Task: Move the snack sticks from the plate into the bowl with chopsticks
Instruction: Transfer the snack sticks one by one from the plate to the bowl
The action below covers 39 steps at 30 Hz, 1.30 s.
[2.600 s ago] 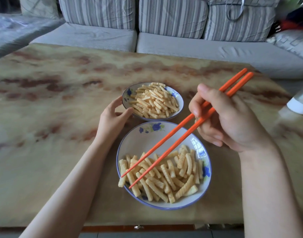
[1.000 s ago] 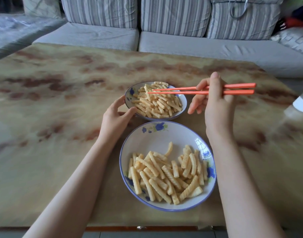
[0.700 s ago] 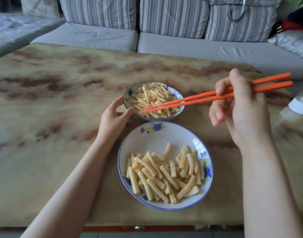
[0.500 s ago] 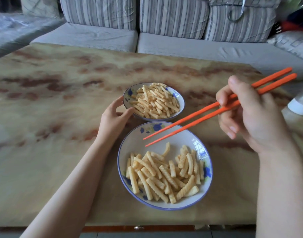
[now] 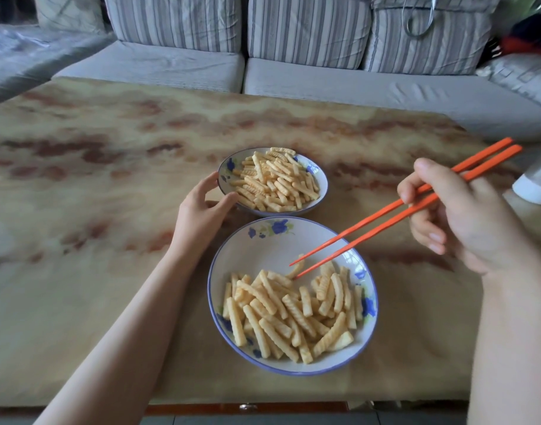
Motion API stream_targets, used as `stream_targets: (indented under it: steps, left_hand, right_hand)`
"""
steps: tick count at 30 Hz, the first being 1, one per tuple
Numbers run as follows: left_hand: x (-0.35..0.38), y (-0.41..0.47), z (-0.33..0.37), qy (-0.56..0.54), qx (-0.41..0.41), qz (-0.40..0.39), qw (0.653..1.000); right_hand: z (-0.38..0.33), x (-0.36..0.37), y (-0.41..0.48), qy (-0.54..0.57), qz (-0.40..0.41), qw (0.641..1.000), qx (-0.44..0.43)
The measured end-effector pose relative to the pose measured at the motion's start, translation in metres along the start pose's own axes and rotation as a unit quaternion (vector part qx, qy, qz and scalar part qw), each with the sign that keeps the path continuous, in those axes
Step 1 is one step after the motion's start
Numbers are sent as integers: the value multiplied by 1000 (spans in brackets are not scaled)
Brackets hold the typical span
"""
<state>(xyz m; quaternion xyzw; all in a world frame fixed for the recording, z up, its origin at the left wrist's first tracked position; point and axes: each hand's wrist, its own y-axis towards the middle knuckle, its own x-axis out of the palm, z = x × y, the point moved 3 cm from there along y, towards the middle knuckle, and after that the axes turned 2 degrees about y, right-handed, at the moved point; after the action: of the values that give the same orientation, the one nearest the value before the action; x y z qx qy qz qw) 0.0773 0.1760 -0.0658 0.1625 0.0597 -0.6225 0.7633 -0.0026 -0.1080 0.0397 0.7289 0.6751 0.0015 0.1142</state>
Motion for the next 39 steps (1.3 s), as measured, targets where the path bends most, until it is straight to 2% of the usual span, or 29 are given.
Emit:
stream_targets:
  steps: [7, 13, 17, 24, 32, 39]
  left_hand:
    - [0, -2, 2, 0, 0, -1, 1000]
    - [0, -1, -2, -19, -29, -1, 999]
    - [0, 0, -4, -18, -31, -2, 999]
    - [0, -1, -1, -19, -34, -1, 999]
    - [0, -3, 2, -11, -25, -1, 1000]
    - [-1, -2, 2, -14, -28, -2, 1000]
  right_hand:
    - [4, -1, 8, 68, 68, 995, -33]
    - [1, 10, 16, 218, 187, 955, -75]
    - [7, 39, 25, 220, 228, 945, -85]
    - [24, 75, 44, 109, 179, 974, -88]
    - [32, 88, 52, 79, 97, 986, -114]
    - [19, 69, 42, 95, 109, 981, -129]
